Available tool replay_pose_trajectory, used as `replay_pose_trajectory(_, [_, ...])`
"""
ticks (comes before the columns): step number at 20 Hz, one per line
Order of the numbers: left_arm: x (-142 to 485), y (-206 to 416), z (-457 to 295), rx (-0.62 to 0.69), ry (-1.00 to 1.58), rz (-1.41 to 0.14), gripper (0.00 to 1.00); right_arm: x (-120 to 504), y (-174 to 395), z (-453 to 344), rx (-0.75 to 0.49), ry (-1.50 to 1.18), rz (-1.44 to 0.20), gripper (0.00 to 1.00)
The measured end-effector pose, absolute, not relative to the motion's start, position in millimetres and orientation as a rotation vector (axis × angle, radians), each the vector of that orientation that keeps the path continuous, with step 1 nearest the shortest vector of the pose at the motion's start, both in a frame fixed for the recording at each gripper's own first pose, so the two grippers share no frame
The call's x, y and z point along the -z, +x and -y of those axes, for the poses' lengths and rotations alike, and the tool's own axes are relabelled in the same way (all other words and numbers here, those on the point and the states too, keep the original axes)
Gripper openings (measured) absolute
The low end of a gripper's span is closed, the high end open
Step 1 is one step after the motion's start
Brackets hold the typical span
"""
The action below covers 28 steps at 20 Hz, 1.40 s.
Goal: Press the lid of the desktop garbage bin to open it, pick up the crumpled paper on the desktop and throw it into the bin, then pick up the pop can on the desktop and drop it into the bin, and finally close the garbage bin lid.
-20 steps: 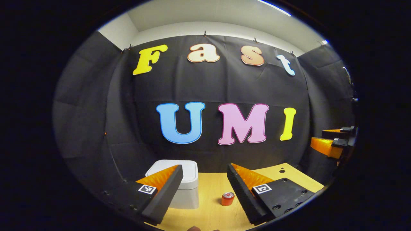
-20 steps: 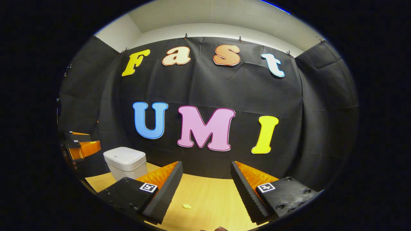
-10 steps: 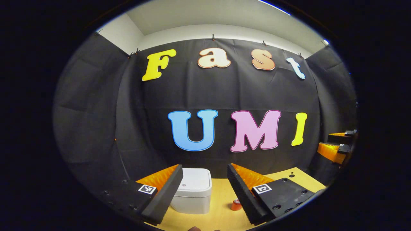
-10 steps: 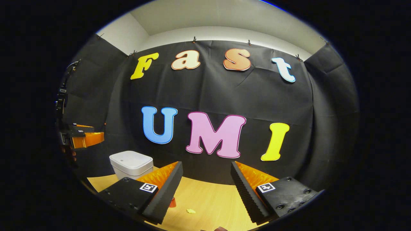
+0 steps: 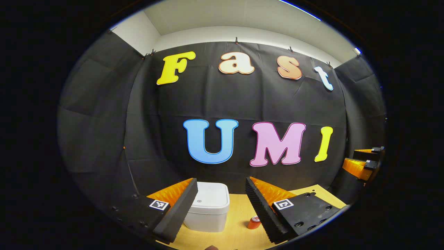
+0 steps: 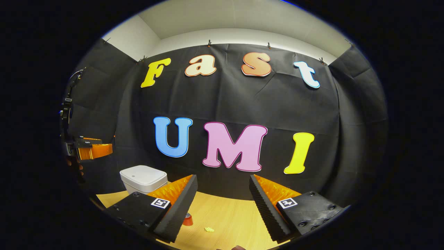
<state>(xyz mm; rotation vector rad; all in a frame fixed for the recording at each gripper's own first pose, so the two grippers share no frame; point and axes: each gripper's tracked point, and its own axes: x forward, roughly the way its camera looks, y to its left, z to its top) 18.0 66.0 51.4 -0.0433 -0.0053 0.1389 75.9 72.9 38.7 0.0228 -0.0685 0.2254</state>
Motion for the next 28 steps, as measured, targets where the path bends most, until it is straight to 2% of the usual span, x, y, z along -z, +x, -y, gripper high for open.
replay_pose_trajectory(10, [-45.4,20.7,-97.0,-0.154,-0.043,-0.003,0.94,-35.3,82.8,-96.9,-0.266,0.003,0.068,0.96])
replay_pose_trajectory(12, [-43.0,26.5,-107.2,-0.145,-0.061,-0.003,0.79,-42.2,82.5,-92.4,-0.249,0.011,0.086,0.96])
replay_pose_trajectory(15, [-35.8,42.9,-134.0,-0.177,-0.063,-0.023,0.32,-51.4,83.5,-83.0,-0.207,0.007,0.121,0.96])
replay_pose_trajectory(16, [-31.8,47.9,-145.6,-0.194,-0.047,-0.04,0.12,-51.5,84.4,-82.3,-0.2,0.001,0.12,0.96])
replay_pose_trajectory(17, [-29.3,55.7,-156.0,-0.191,-0.042,-0.052,0.07,-53.1,84.4,-82.5,-0.197,-0.006,0.124,0.96])
replay_pose_trajectory(21, [-5.3,98.2,-183.2,-0.105,-0.041,-0.139,0.06,-60.3,84.6,-86.8,-0.188,-0.061,0.145,0.96])
replay_pose_trajectory(28, [78.6,168.7,-158.7,0.047,-0.075,-0.48,0.06,-39.8,87.4,-92.4,-0.173,-0.087,0.058,0.96])
